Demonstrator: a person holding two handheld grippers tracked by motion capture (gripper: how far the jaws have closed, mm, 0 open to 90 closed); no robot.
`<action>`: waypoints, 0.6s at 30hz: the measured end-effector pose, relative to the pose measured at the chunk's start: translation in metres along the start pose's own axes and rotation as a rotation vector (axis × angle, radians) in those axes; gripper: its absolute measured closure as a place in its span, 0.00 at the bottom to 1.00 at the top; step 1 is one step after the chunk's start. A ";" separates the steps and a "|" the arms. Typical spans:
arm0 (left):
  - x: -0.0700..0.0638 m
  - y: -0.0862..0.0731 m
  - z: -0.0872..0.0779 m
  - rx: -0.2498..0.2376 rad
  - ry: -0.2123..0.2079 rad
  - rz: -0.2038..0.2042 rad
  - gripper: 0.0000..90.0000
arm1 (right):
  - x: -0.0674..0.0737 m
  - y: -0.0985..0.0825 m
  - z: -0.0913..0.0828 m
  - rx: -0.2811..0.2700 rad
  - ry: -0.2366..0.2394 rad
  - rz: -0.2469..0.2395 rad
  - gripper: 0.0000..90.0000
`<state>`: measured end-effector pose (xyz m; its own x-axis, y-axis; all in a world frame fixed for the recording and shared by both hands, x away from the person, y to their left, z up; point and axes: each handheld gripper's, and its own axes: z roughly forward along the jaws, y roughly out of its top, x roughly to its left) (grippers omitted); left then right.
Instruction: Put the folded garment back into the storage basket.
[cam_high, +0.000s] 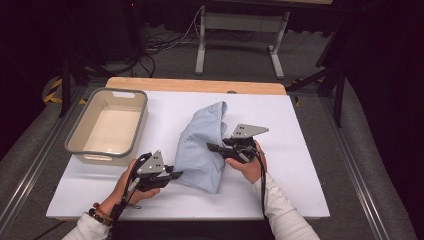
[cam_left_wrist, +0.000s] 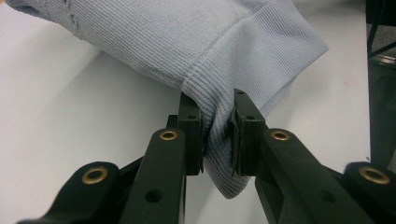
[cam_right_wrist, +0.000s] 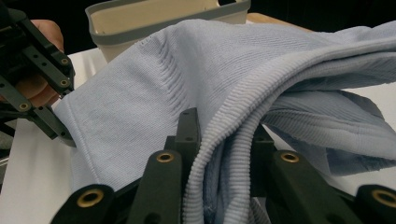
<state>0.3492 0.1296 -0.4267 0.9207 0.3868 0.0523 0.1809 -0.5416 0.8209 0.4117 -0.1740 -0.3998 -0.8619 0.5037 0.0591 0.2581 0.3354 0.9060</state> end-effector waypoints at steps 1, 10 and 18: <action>0.001 0.000 -0.001 0.000 0.003 0.001 0.86 | 0.001 0.001 0.000 -0.002 -0.004 -0.007 0.81; 0.005 0.001 -0.010 -0.020 0.028 0.005 0.86 | 0.004 0.014 0.004 -0.020 -0.013 -0.041 0.81; 0.010 -0.001 -0.021 -0.038 0.050 -0.001 0.86 | 0.009 0.028 0.011 -0.020 -0.023 -0.083 0.81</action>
<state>0.3515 0.1496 -0.4153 0.9018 0.4247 0.0796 0.1673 -0.5131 0.8419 0.4157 -0.1513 -0.3780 -0.8699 0.4926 -0.0259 0.1771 0.3609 0.9156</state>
